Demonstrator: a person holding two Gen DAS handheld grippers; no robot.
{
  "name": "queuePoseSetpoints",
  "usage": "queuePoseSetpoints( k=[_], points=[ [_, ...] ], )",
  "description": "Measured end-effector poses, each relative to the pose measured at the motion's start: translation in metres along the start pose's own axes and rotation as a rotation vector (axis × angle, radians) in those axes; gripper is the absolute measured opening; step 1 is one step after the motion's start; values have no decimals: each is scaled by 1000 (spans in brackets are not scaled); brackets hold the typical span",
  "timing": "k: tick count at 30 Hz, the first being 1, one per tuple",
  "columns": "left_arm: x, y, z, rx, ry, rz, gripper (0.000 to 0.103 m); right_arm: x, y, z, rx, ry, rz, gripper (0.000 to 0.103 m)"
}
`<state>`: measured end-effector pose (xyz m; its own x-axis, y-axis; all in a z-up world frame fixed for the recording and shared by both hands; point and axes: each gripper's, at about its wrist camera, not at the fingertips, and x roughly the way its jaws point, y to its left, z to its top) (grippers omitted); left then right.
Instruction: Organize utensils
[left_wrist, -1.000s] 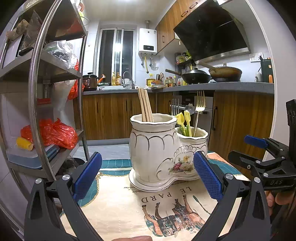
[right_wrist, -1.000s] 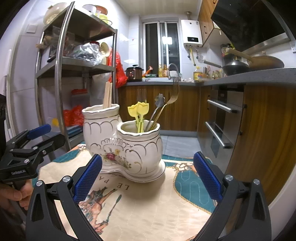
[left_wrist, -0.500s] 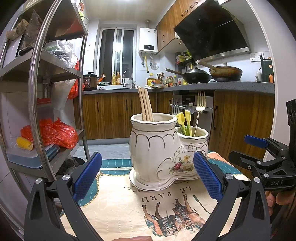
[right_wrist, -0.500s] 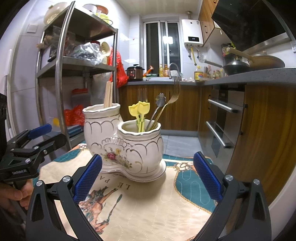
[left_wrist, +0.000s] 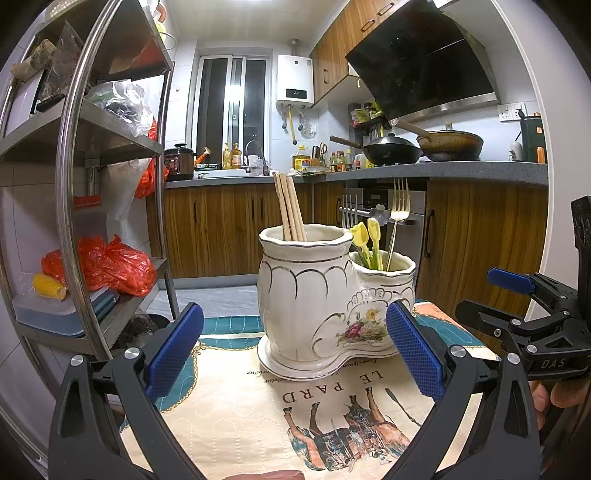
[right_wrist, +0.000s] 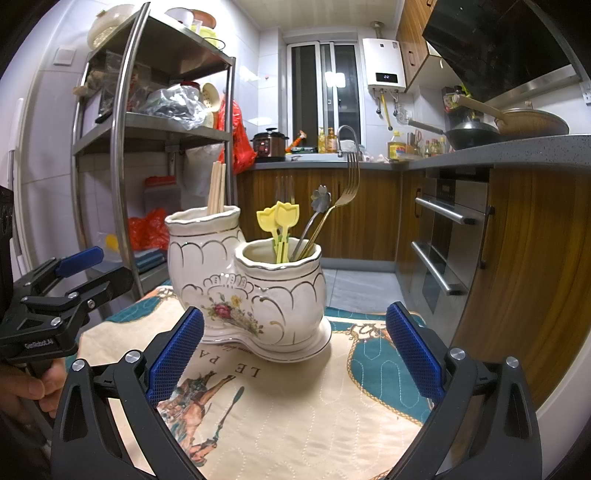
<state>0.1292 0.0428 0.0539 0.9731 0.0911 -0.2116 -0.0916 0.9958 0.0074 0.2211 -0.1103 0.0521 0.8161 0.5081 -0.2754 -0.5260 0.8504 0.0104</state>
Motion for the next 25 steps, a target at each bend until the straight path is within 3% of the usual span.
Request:
queuePoseSetpoints(
  k=[25],
  points=[
    [2, 3, -1, 1, 9, -1, 98, 0, 0, 0, 1, 1, 0, 98]
  ],
)
